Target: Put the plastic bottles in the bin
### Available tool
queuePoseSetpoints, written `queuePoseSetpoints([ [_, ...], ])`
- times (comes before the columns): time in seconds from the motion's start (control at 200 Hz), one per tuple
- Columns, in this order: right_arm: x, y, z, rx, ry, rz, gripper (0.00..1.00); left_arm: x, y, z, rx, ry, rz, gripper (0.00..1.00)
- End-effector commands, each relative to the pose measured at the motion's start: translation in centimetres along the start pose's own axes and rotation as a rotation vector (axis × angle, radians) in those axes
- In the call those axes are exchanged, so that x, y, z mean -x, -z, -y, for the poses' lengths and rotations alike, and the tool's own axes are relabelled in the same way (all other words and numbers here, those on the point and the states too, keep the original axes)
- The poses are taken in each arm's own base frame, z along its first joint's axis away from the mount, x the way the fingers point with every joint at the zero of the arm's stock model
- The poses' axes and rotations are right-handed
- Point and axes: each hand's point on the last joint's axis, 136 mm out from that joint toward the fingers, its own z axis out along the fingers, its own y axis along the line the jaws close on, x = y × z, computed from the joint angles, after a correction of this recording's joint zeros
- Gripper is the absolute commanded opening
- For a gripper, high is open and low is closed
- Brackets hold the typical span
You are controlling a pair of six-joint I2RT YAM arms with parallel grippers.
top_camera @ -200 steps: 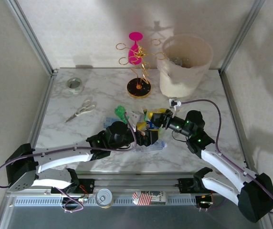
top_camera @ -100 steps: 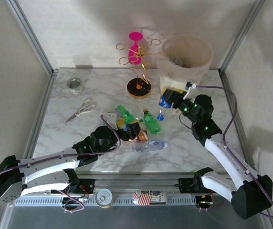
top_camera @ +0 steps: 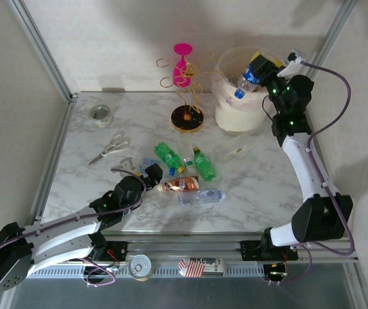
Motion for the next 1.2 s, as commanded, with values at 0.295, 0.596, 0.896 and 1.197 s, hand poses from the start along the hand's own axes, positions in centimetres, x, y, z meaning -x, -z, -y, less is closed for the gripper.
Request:
queuePoseSetpoints([
  [0.295,-0.4,-2.9,7.1,-0.152,-0.012,0.182,0.48,2.2,1.8,-1.5,-0.017,0.077,0.11,0.99],
  [0.596,-4.5,-5.7,8.2,-0.144,0.052,-0.021,0.74,2.2,1.9,-1.6,-0.017,0.078,0.106,1.0],
  [0.896,-2.3,-5.7,5.9,-0.169,0.181,-0.146,0.99,2.6,1.8,-1.7,-0.022,0.097,0.128,1.0],
  [1.197,-3.6,1.0,3.7,-0.161,0.064,-0.173,0.99,2.7,1.5,-2.1,-0.017,0.112,0.14,1.0],
])
